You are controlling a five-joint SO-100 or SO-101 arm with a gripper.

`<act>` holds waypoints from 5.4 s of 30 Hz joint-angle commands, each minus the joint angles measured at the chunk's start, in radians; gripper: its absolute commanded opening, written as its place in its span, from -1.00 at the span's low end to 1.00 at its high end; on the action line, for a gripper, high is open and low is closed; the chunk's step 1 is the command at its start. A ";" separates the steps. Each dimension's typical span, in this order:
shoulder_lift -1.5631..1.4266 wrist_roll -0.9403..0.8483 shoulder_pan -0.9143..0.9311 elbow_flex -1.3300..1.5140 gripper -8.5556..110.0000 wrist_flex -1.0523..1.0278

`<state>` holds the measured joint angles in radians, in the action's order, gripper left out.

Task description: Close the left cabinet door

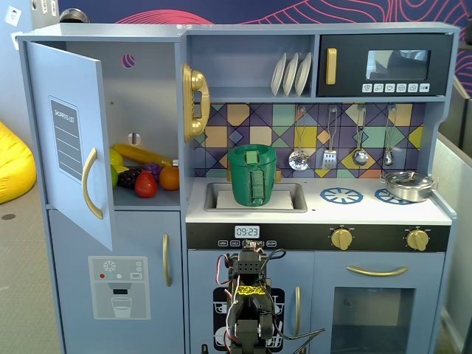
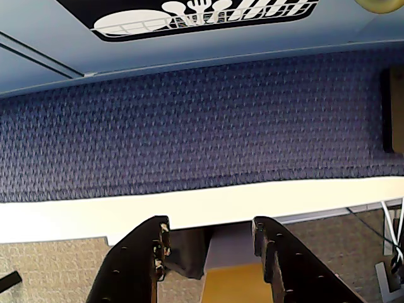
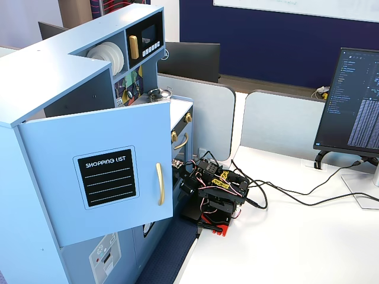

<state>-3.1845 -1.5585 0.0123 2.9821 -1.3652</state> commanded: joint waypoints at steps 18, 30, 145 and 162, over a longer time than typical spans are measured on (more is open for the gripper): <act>0.193 0.187 -0.437 -0.140 -0.86 0.057; 0.491 -0.012 -1.305 -0.667 -0.86 0.506; 0.489 -0.149 -0.534 -0.646 -0.86 0.845; 0.109 -0.046 -0.084 -0.152 -0.86 0.437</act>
<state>-2.9974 -1.6214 -0.1365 2.7719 -0.8483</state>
